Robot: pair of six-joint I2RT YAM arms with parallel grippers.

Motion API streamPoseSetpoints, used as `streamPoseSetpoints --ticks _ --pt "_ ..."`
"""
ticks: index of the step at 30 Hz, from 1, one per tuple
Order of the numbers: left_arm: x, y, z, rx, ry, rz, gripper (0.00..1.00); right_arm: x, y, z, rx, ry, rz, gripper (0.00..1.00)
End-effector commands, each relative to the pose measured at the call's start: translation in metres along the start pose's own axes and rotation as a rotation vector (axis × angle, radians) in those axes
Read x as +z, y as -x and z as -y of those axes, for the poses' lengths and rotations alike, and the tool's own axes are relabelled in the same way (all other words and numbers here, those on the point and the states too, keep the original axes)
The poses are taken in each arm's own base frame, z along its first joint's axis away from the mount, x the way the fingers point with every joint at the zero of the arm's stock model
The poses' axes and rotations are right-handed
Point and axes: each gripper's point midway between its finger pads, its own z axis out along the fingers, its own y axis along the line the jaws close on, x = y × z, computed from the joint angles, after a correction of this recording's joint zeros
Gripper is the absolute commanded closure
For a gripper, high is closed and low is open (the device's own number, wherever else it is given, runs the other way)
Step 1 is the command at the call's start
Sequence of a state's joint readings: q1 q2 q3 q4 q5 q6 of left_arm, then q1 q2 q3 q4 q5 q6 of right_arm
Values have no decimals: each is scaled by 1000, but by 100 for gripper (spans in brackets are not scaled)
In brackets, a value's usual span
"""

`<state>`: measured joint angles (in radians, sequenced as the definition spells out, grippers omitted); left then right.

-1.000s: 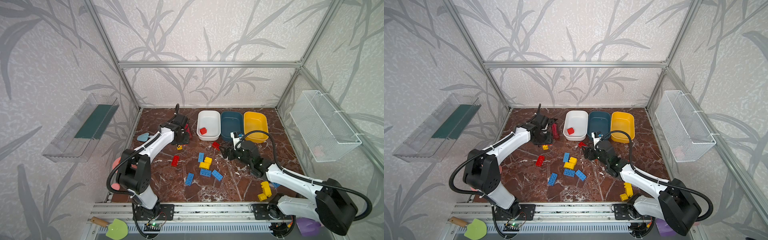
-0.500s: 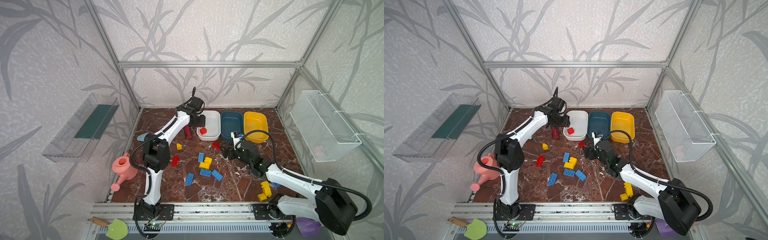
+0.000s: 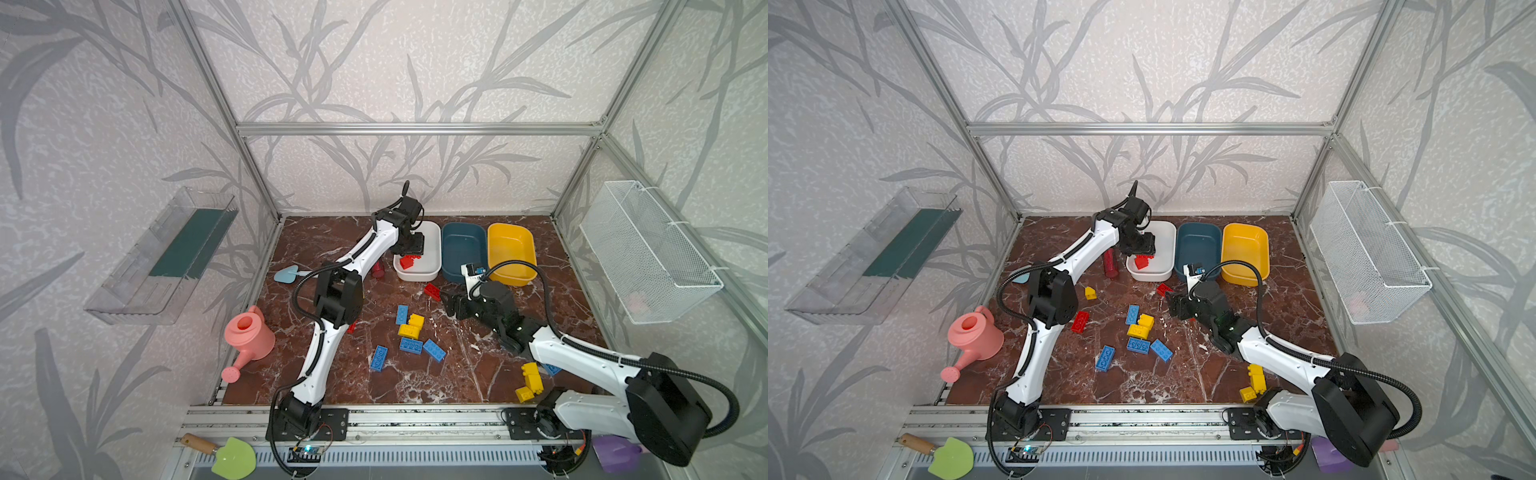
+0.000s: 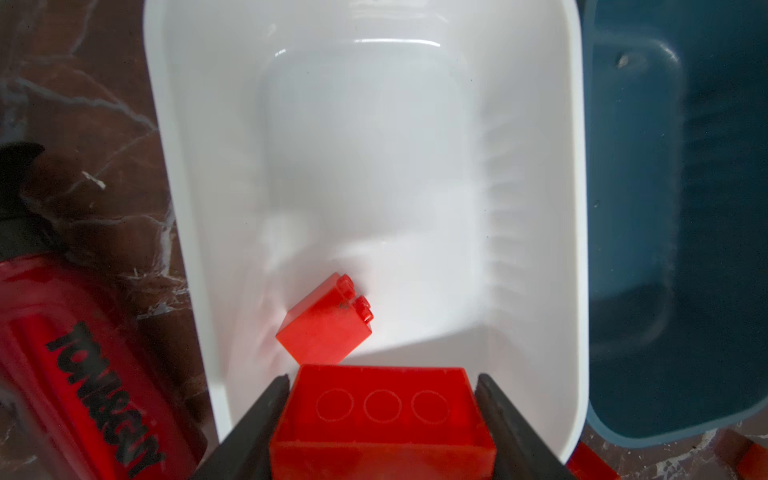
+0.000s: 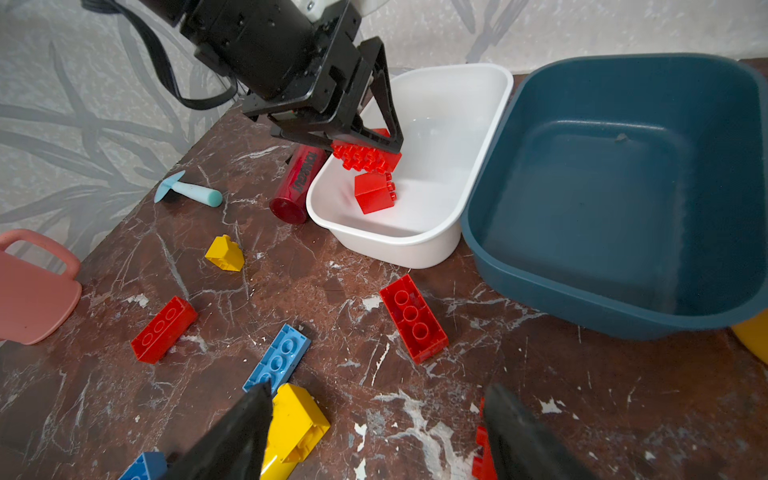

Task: Sort the legos into containers by color
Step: 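Lower red brick into white bin with left gripper while right gripper reaches red 2x4 brick, then withdraw left gripper while right gripper grasps the red 2x4 brick beside white bin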

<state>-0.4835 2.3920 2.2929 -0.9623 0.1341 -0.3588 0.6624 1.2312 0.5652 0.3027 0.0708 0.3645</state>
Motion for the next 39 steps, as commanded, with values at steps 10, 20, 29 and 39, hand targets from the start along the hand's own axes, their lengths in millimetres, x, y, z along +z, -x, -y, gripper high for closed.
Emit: streamPoseSetpoints --ticks 10,20,29,39 --pt "-80 10 13 42 -36 105 12 15 -3 -10 -63 23 -68 19" --pt "-184 -40 -3 53 -83 297 13 58 -35 -12 -112 2 -337 22" --pt "-250 -111 -38 43 -65 430 13 83 -31 -9 -180 -43 -414 21" --pt "-285 -181 -77 43 -40 616 13 115 -50 12 -257 -139 -473 21"
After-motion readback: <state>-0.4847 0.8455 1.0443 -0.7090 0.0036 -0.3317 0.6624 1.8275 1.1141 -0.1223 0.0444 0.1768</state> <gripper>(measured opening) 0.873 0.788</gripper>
